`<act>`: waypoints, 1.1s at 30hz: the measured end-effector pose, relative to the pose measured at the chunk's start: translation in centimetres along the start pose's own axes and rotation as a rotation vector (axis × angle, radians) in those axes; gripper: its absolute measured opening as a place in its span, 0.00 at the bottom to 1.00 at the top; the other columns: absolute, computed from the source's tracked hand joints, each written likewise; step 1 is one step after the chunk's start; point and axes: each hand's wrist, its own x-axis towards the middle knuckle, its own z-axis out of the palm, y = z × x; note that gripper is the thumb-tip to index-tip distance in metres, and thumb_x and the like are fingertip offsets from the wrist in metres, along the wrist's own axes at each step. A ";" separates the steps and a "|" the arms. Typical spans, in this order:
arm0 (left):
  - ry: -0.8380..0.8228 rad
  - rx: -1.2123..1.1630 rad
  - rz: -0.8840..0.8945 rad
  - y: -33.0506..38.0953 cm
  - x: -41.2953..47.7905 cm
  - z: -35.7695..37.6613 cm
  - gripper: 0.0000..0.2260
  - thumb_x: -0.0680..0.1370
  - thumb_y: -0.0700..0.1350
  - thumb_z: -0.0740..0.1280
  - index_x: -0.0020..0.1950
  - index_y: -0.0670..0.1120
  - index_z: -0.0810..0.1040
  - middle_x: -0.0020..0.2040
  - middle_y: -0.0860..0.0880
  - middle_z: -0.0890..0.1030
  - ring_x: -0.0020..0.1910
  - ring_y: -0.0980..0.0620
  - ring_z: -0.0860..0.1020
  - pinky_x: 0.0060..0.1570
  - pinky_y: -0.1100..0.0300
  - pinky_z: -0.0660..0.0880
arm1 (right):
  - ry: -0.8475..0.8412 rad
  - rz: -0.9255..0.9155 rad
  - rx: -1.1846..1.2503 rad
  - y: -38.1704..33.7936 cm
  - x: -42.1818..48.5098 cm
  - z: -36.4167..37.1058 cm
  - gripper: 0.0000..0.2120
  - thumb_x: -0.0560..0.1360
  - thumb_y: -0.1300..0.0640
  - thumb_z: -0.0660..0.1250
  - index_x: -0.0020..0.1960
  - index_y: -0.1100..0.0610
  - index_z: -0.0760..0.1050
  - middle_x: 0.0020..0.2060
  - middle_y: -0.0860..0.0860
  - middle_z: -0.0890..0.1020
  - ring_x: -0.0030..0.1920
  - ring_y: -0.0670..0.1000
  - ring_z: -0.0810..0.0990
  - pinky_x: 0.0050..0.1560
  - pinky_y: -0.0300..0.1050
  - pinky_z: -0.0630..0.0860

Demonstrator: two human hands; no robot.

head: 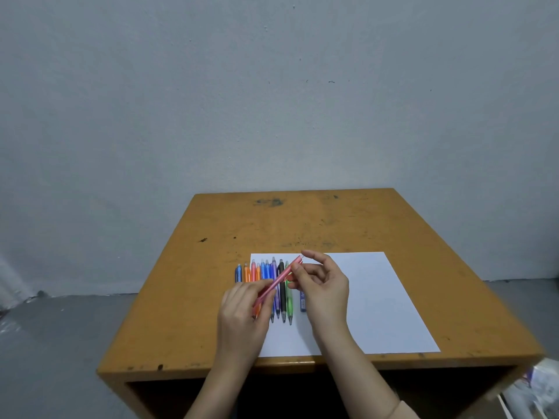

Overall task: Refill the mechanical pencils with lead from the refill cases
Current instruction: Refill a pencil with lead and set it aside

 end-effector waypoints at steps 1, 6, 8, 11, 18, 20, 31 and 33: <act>-0.003 0.000 0.006 0.0 0.0 0.0 0.13 0.76 0.51 0.63 0.52 0.46 0.81 0.46 0.54 0.82 0.47 0.63 0.74 0.49 0.70 0.68 | -0.001 0.014 0.015 -0.1 0.1 -0.1 0.08 0.74 0.64 0.70 0.51 0.55 0.78 0.35 0.55 0.84 0.36 0.53 0.84 0.39 0.41 0.81; -0.012 0.002 0.022 0.1 0.0 0.0 0.13 0.75 0.52 0.63 0.53 0.46 0.81 0.46 0.54 0.82 0.48 0.63 0.74 0.48 0.68 0.69 | -0.011 0.038 0.040 -0.4 0.7 -0.4 0.08 0.74 0.64 0.70 0.51 0.55 0.79 0.33 0.54 0.84 0.34 0.52 0.84 0.38 0.40 0.80; -0.015 -0.015 0.025 0.2 0.0 0.0 0.13 0.75 0.53 0.64 0.52 0.46 0.81 0.46 0.55 0.82 0.48 0.63 0.74 0.47 0.68 0.70 | 0.004 0.032 0.043 -0.5 1.1 -0.7 0.09 0.74 0.65 0.70 0.51 0.56 0.79 0.33 0.55 0.84 0.33 0.52 0.83 0.37 0.40 0.79; -0.016 -0.050 -0.007 0.2 0.1 -0.1 0.14 0.74 0.54 0.65 0.51 0.47 0.82 0.46 0.57 0.81 0.48 0.64 0.75 0.47 0.63 0.72 | 0.023 0.008 0.051 -1.1 2.1 -1.4 0.09 0.73 0.67 0.69 0.52 0.57 0.79 0.32 0.57 0.82 0.32 0.51 0.82 0.36 0.40 0.79; -0.017 -0.040 -0.140 0.6 0.3 -0.1 0.10 0.71 0.44 0.75 0.51 0.49 0.81 0.45 0.60 0.79 0.46 0.64 0.75 0.50 0.54 0.74 | 0.006 0.042 0.002 -2.5 5.5 -3.9 0.10 0.74 0.68 0.68 0.53 0.57 0.79 0.33 0.56 0.81 0.29 0.47 0.78 0.33 0.37 0.77; -0.001 -0.040 -0.172 0.7 0.5 -0.3 0.08 0.72 0.44 0.74 0.50 0.50 0.82 0.44 0.61 0.79 0.45 0.62 0.76 0.50 0.52 0.74 | -0.014 0.089 -0.055 -2.6 6.6 -4.7 0.10 0.74 0.68 0.68 0.53 0.58 0.79 0.33 0.57 0.80 0.29 0.48 0.77 0.32 0.38 0.76; -0.057 -0.035 -0.368 -0.8 1.9 -2.0 0.07 0.74 0.46 0.71 0.51 0.54 0.79 0.43 0.65 0.75 0.46 0.62 0.75 0.51 0.46 0.76 | -0.125 0.303 -0.448 -0.4 10.2 -7.3 0.07 0.74 0.66 0.69 0.52 0.62 0.79 0.31 0.55 0.79 0.26 0.48 0.74 0.28 0.35 0.73; -0.068 0.026 -0.373 -1.6 2.3 -2.5 0.08 0.74 0.47 0.71 0.53 0.52 0.80 0.43 0.64 0.74 0.45 0.64 0.74 0.52 0.47 0.76 | -0.143 0.328 -0.458 -0.2 10.5 -7.3 0.07 0.74 0.66 0.69 0.52 0.61 0.80 0.30 0.56 0.79 0.25 0.48 0.74 0.29 0.37 0.73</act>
